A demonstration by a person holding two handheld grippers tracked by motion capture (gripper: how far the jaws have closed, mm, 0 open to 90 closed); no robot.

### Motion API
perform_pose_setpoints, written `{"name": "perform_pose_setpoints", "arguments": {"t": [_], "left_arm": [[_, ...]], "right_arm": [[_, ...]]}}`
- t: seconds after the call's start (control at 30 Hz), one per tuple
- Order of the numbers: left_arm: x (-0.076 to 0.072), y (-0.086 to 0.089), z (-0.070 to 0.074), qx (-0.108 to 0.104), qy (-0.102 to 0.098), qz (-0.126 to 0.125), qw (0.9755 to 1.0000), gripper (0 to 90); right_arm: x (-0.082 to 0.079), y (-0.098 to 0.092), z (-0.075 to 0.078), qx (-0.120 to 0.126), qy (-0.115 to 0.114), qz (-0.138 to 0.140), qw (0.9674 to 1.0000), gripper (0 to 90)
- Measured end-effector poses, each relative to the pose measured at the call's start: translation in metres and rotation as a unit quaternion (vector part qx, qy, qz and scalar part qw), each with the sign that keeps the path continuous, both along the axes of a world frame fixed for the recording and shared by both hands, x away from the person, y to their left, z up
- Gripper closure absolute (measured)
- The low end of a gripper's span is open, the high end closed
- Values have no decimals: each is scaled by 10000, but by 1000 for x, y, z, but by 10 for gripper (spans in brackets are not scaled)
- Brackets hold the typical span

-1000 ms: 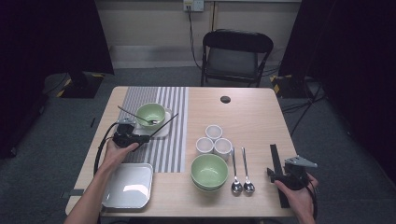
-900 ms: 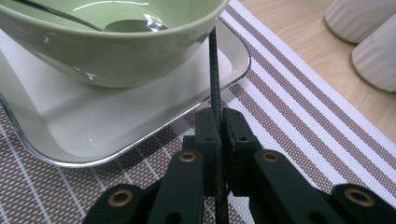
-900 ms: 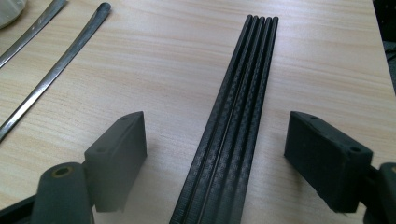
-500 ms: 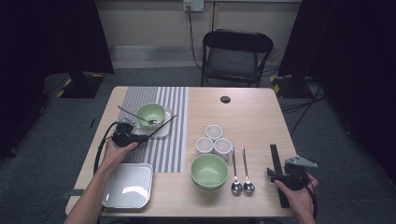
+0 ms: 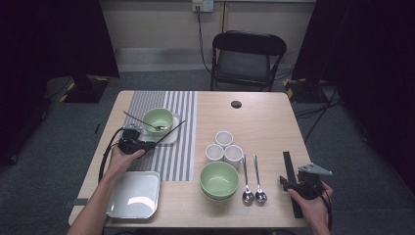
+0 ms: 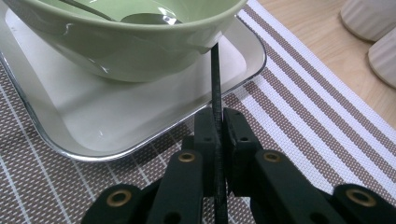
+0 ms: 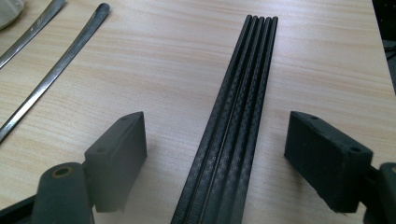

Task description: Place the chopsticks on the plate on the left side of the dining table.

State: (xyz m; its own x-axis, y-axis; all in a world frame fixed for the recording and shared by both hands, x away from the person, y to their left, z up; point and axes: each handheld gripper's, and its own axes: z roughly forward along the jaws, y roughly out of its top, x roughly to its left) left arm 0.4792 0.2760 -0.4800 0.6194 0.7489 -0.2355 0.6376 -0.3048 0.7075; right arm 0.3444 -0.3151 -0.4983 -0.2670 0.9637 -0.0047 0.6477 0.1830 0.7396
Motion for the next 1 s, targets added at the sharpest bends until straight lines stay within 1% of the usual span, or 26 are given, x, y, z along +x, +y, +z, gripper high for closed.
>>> {"name": "perform_pose_setpoints", "arguments": {"t": [0.07,0.13,0.2,0.3,0.37,0.43,0.47,0.5,0.53,0.6,0.63,0.67,0.73,0.8,0.87,1.0], "left_arm": [[1,1,0,-13,-1,-8,10000,832],[1,0,0,17,-3,6,10000,821],[0,1,0,-53,-17,0,10000,819],[0,2,0,-53,-19,4,10000,782],[1,3,0,-45,-8,27,10000,747],[0,4,0,-91,20,66,9999,699],[0,4,0,-51,-21,68,10000,692],[-1,4,1,-46,-57,131,9999,678],[-1,5,1,-58,-36,127,9999,640],[-1,6,2,15,-86,198,9998,605],[-1,7,2,11,-77,229,9997,590],[-1,8,2,-34,-71,226,9997,561],[-2,8,3,-27,-78,250,9997,509],[-3,9,4,-94,-92,253,9996,483],[-4,9,5,-84,-114,247,9996,427],[-5,12,7,-169,-39,337,9993,388]], "right_arm": [[0,0,0,0,0,-3,10000,200],[0,0,0,2,1,5,10000,200],[0,0,0,5,-2,-6,10000,200],[0,0,0,-1,-3,-16,10000,200],[0,0,0,0,-7,-12,10000,200],[0,0,0,-6,-8,-12,10000,199],[0,0,0,-4,-7,-9,10000,199],[0,0,0,-6,-9,-7,10000,199],[0,0,0,-9,-10,-9,10000,199],[0,1,0,-4,-9,-3,10000,199],[0,1,0,-4,-10,-2,10000,199],[0,1,0,-11,-11,-5,10000,199],[0,1,0,-8,-15,-4,10000,199],[0,1,-1,-10,-30,-8,10000,199],[0,1,-1,-3,-39,-10,10000,198],[0,1,-1,-4,-39,-11,10000,198]]}}
